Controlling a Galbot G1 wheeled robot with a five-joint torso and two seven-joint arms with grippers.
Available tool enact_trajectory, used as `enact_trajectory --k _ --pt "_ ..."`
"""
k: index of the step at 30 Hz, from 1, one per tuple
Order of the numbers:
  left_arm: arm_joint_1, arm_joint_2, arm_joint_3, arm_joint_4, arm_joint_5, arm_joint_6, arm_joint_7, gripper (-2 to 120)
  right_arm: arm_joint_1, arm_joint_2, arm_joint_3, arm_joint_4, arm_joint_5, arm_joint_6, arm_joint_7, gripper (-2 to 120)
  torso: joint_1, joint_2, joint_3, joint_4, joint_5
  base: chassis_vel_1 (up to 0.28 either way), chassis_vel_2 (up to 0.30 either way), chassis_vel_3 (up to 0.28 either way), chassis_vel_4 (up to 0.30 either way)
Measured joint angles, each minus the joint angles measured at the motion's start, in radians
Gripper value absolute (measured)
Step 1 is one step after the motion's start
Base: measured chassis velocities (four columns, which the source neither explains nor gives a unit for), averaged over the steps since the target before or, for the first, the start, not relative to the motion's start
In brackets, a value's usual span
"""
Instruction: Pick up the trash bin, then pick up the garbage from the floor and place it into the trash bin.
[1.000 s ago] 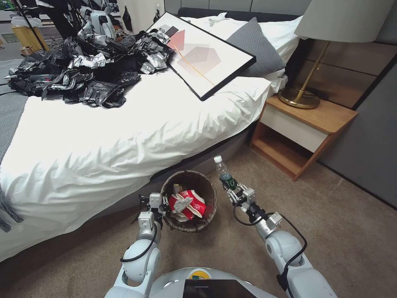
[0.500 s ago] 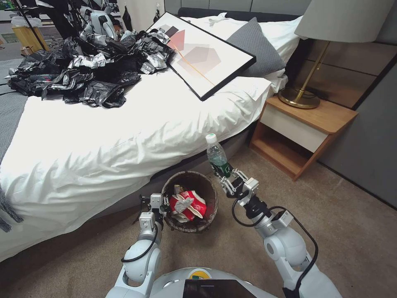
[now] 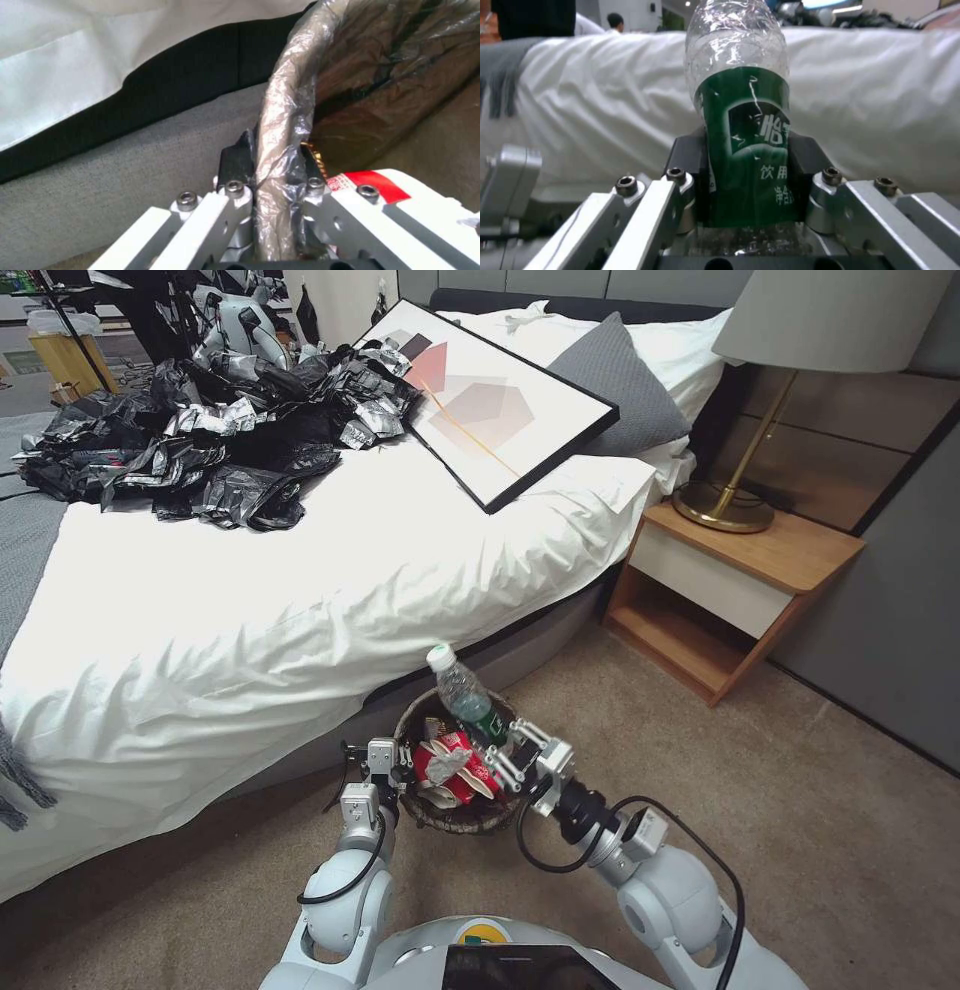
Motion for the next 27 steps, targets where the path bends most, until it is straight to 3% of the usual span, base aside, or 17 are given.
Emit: enact_trajectory --k 16,24,27 --pt "0.001 0.003 0.005 -0.005 0.000 0.002 0.000 5 0.014 0.026 -0.011 -0.141 -0.049 0.021 0.011 27 0.000 0.000 0.000 0.0000 0.0000 0.000 0.000 0.000 0.000" --pt "0.003 0.008 0.003 -0.011 -0.003 0.010 0.000 5 0.021 0.027 -0.007 -0.149 -0.056 0.026 0.011 52 0.000 0.000 0.000 0.0000 0.0000 0.000 0.000 0.000 0.000" --pt "0.003 0.008 0.004 -0.014 -0.004 0.013 -0.001 5 0.023 0.027 -0.003 -0.146 -0.056 0.026 0.011 67 0.000 0.000 0.000 0.0000 0.0000 0.000 0.000 0.000 0.000"
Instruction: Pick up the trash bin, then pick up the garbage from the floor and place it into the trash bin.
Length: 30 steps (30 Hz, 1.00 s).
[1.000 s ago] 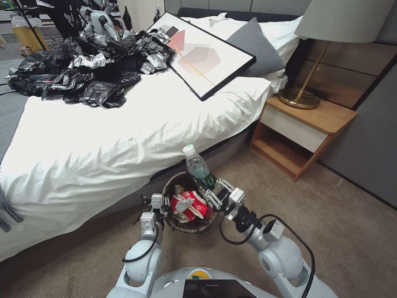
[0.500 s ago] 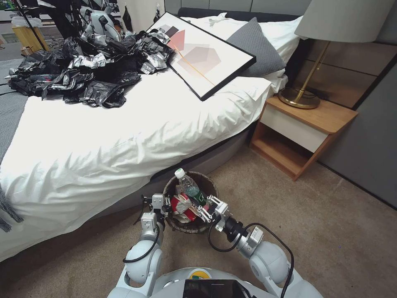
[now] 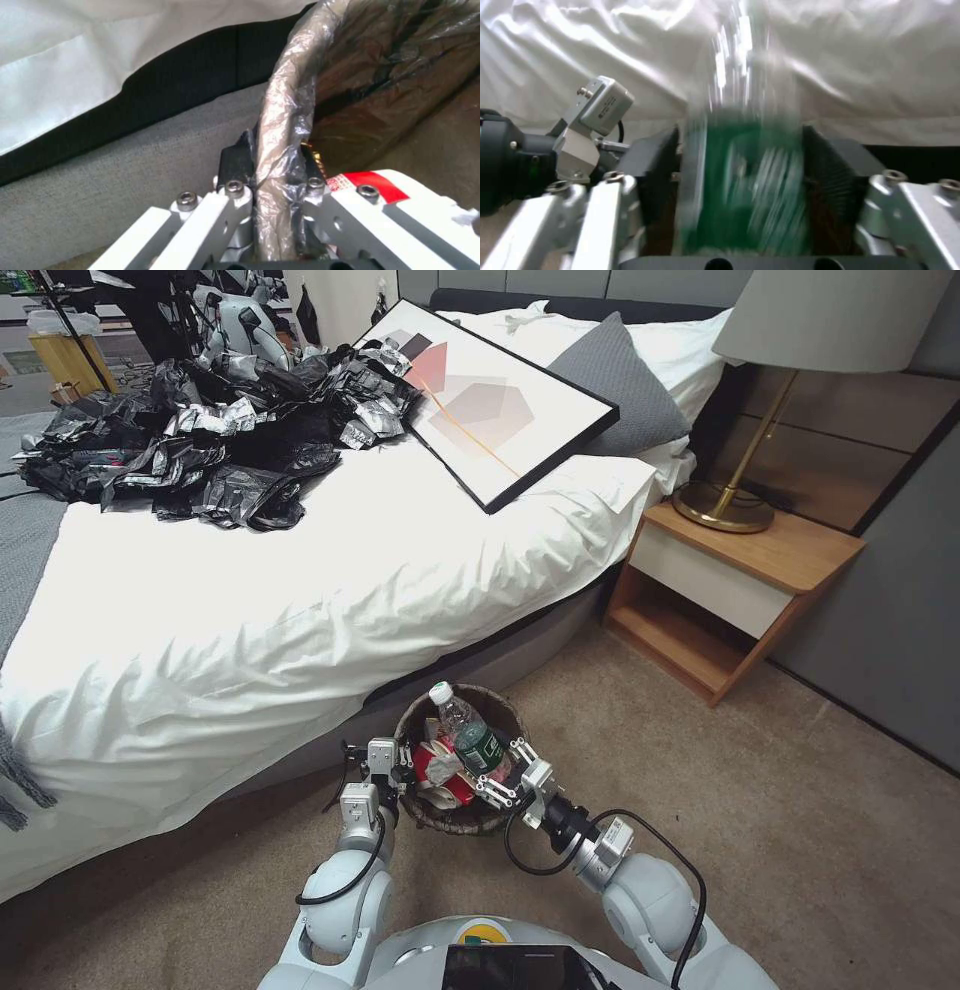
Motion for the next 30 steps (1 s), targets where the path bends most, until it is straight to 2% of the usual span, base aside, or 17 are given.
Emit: enact_trajectory --k 2,4,5,10,20,30 --pt "0.000 0.000 0.001 0.000 0.000 0.001 0.000 5 0.000 0.000 0.001 0.000 0.000 0.000 0.000 70 0.000 0.000 0.000 0.0000 0.0000 0.000 0.000 0.000 0.000" --pt "0.001 0.000 0.002 -0.001 0.000 0.004 0.000 5 0.000 -0.001 0.003 0.001 0.000 0.001 0.000 84 0.000 0.000 0.000 -0.0001 0.0000 0.000 0.000 0.000 0.000" --pt "0.001 0.000 0.002 -0.001 0.000 0.004 0.000 5 0.000 -0.001 0.003 0.001 0.000 0.001 0.000 84 0.000 0.000 0.000 -0.0001 0.0000 0.000 0.000 0.000 0.000" --pt "0.001 0.000 0.000 -0.002 0.000 0.006 -0.001 5 0.002 0.003 0.005 0.003 0.000 0.002 -0.001 99 0.000 0.000 0.000 0.0000 0.0000 0.000 0.000 0.000 0.000" --pt "0.002 0.000 -0.001 -0.002 0.000 0.006 -0.001 5 0.006 0.007 0.009 0.018 0.000 0.003 -0.002 100 0.000 0.000 0.000 0.0000 0.0000 0.000 0.000 0.000 0.000" --pt "0.000 -0.001 -0.002 0.005 0.000 0.007 0.000 5 0.017 0.018 0.037 0.115 0.010 0.002 0.007 100 0.000 0.000 0.000 0.0000 0.0000 0.000 0.000 0.000 0.000"
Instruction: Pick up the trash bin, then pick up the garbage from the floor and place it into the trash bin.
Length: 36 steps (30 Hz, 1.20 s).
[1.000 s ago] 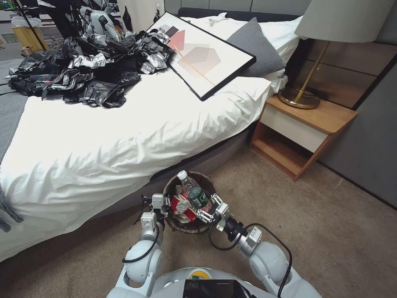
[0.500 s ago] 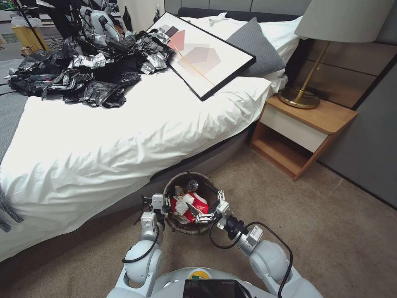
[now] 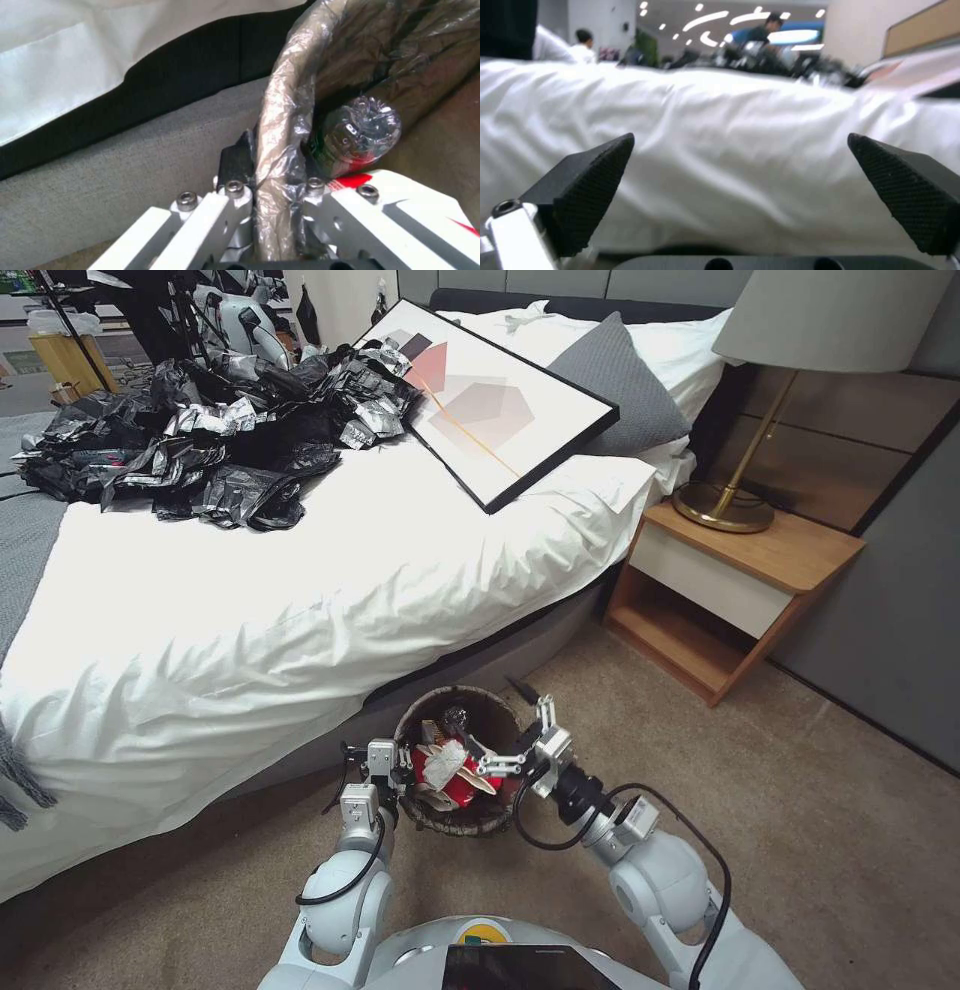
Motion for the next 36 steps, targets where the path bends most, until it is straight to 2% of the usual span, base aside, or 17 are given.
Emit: enact_trajectory --k 13,15,16,18,19,21,26,32,36 --pt "-0.001 -0.002 -0.003 0.005 0.001 0.000 0.000 5 0.007 0.026 0.041 0.090 0.004 0.000 0.048 100 0.000 0.000 0.000 0.0000 -0.0001 0.000 0.000 0.000 0.000" --pt "-0.001 -0.003 -0.008 0.008 0.001 -0.001 0.000 5 -0.007 0.058 0.089 0.135 -0.063 -0.001 0.137 100 0.000 0.000 0.000 0.0000 -0.0002 0.000 0.000 0.000 0.000" --pt "-0.001 -0.003 -0.008 0.008 0.001 -0.001 0.000 5 -0.007 0.058 0.089 0.135 -0.063 -0.001 0.137 100 0.000 0.000 0.000 0.0000 -0.0002 0.000 0.000 0.000 0.000" --pt "-0.001 -0.003 -0.010 0.008 0.001 -0.001 0.001 5 -0.031 0.082 0.118 0.151 -0.119 -0.009 0.202 100 0.000 0.000 0.000 0.0002 -0.0004 0.000 0.000 0.000 0.000" --pt "-0.001 -0.003 -0.013 0.008 0.000 -0.002 0.001 5 -0.062 0.111 0.146 0.157 -0.173 -0.020 0.286 100 0.000 0.000 0.000 -0.0001 -0.0001 0.000 0.000 0.000 0.000" --pt "-0.001 -0.003 -0.014 0.008 0.000 -0.002 0.001 5 -0.072 0.121 0.153 0.157 -0.185 -0.021 0.307 100 0.000 0.000 0.000 -0.0001 -0.0003 0.000 0.000 0.000 0.000" --pt "-0.002 -0.001 -0.019 0.008 -0.008 -0.006 0.001 5 -0.147 0.213 0.212 0.068 -0.278 0.009 0.483 100 0.000 0.000 0.000 0.0000 -0.0001 0.000 0.000 0.000 0.000" --pt "-0.001 0.003 -0.022 0.003 -0.013 -0.009 0.001 5 -0.183 0.259 0.234 -0.015 -0.288 0.052 0.527 100 0.000 0.000 0.000 -0.0001 -0.0001 0.000 0.000 0.000 0.000" --pt "0.002 0.003 -0.019 0.000 -0.013 -0.010 0.001 5 -0.179 0.263 0.237 -0.040 -0.284 0.065 0.526 100 0.000 0.000 0.000 0.0000 0.0000 0.000 0.000 0.000 0.000"
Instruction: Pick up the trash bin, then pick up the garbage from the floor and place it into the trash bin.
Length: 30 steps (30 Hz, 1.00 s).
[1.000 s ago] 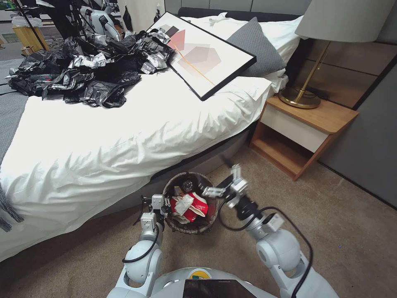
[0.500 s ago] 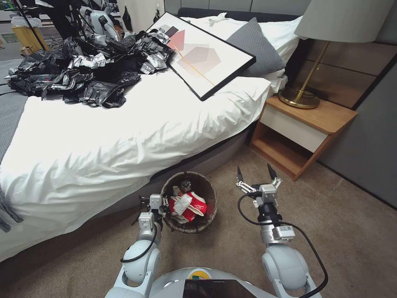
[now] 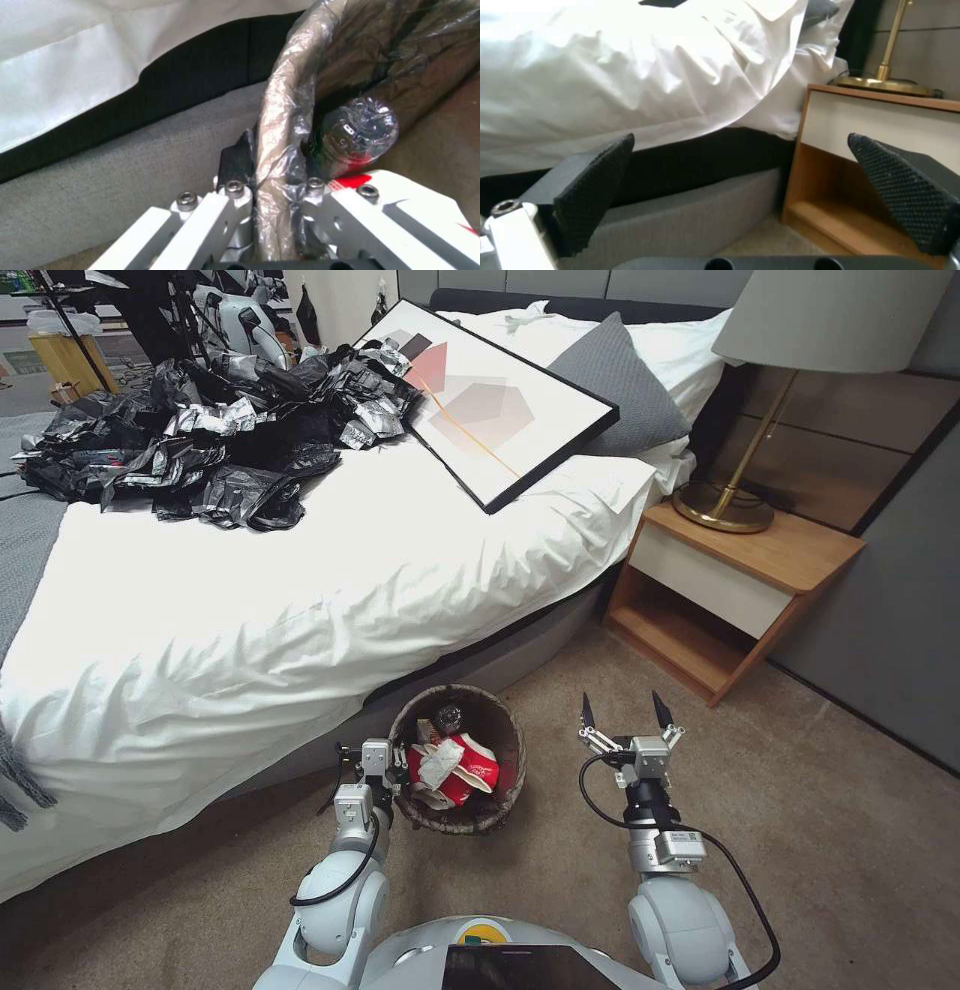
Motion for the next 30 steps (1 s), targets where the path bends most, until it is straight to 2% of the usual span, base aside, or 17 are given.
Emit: enact_trajectory --k 16,30 --pt "0.013 0.007 0.005 -0.003 0.007 -0.002 0.004 5 0.027 -0.009 0.000 0.004 0.020 -0.010 -0.009 100 0.000 0.000 0.000 -0.0001 0.0000 0.026 0.030 0.032 0.034" --pt "0.024 0.007 0.004 -0.009 0.009 -0.005 0.004 5 0.048 -0.008 -0.003 -0.001 0.024 -0.022 -0.012 100 0.000 0.000 0.000 0.0001 -0.0001 0.113 0.111 0.102 0.107"
